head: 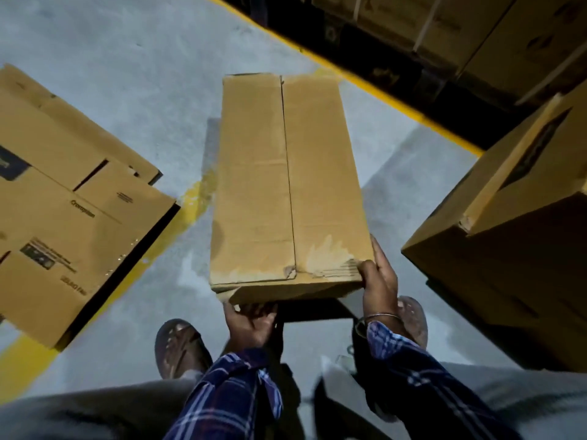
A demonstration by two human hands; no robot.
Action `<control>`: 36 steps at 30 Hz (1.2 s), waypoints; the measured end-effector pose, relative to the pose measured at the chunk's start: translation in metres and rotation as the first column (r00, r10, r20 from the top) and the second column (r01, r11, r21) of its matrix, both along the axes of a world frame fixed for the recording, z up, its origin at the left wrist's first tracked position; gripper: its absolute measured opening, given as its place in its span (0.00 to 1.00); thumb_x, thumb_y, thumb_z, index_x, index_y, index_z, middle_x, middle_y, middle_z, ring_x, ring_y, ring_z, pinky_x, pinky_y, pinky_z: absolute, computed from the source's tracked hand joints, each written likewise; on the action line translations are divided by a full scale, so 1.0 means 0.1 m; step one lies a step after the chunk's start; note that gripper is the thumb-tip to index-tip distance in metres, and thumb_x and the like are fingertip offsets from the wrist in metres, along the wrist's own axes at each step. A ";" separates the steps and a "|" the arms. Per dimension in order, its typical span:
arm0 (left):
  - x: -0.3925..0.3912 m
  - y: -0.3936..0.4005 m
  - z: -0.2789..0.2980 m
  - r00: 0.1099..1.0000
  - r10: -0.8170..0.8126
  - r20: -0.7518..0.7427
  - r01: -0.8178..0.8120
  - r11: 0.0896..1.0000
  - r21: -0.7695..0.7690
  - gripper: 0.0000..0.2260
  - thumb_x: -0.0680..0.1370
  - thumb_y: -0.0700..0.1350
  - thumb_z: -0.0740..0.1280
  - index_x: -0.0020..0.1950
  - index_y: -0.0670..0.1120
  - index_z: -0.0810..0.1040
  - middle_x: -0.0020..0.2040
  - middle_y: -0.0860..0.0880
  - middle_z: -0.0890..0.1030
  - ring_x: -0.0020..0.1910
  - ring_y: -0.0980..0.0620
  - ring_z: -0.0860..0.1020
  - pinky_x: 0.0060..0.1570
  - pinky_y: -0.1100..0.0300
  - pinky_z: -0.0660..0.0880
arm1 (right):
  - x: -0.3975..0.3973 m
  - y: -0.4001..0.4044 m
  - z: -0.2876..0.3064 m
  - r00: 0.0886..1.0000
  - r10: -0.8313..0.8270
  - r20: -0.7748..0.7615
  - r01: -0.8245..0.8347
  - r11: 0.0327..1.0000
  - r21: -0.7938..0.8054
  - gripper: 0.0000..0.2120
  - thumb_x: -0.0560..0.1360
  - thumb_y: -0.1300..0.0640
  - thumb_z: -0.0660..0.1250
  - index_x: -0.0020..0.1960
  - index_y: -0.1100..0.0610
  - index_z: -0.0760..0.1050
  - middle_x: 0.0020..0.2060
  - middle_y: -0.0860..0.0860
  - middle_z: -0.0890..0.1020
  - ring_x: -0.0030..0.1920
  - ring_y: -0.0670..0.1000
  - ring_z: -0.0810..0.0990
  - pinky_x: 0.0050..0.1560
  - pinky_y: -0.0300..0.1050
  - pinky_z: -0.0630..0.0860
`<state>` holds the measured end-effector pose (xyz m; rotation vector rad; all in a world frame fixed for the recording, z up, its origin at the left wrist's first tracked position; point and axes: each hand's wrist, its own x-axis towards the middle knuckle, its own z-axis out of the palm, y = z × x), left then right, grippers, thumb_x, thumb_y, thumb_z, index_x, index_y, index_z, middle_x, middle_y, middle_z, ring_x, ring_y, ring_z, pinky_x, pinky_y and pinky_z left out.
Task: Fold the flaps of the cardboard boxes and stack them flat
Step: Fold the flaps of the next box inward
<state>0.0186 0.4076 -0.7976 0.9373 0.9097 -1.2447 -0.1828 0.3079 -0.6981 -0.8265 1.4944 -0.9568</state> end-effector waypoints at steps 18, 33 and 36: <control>0.89 -0.54 2.01 -0.457 -0.556 0.694 0.396 0.572 0.719 0.13 0.81 0.45 0.69 0.64 0.43 0.81 0.62 0.44 0.82 0.62 0.46 0.78 0.58 0.56 0.72 | 0.62 0.36 0.18 0.287 0.507 -0.813 -0.724 0.671 0.163 0.43 0.69 0.41 0.75 0.79 0.39 0.57 0.81 0.51 0.52 0.81 0.56 0.45 0.79 0.63 0.45; 0.20 -0.55 2.05 -0.967 0.249 -0.055 -0.125 -0.275 0.953 0.23 0.82 0.55 0.63 0.77 0.66 0.64 0.63 0.44 0.72 0.60 0.41 0.79 0.51 0.48 0.76 | 0.50 0.34 0.08 0.428 0.456 -0.781 -0.703 0.711 0.030 0.28 0.67 0.50 0.75 0.66 0.38 0.74 0.74 0.46 0.61 0.76 0.53 0.55 0.74 0.56 0.56; 0.08 -0.57 2.01 -0.904 0.364 -0.224 -0.301 -0.172 0.938 0.21 0.84 0.54 0.59 0.77 0.63 0.63 0.62 0.44 0.78 0.56 0.41 0.82 0.46 0.51 0.71 | 0.49 0.28 0.10 0.480 0.444 -0.757 -0.651 0.758 0.032 0.28 0.69 0.57 0.72 0.67 0.42 0.75 0.72 0.47 0.64 0.74 0.53 0.59 0.72 0.55 0.58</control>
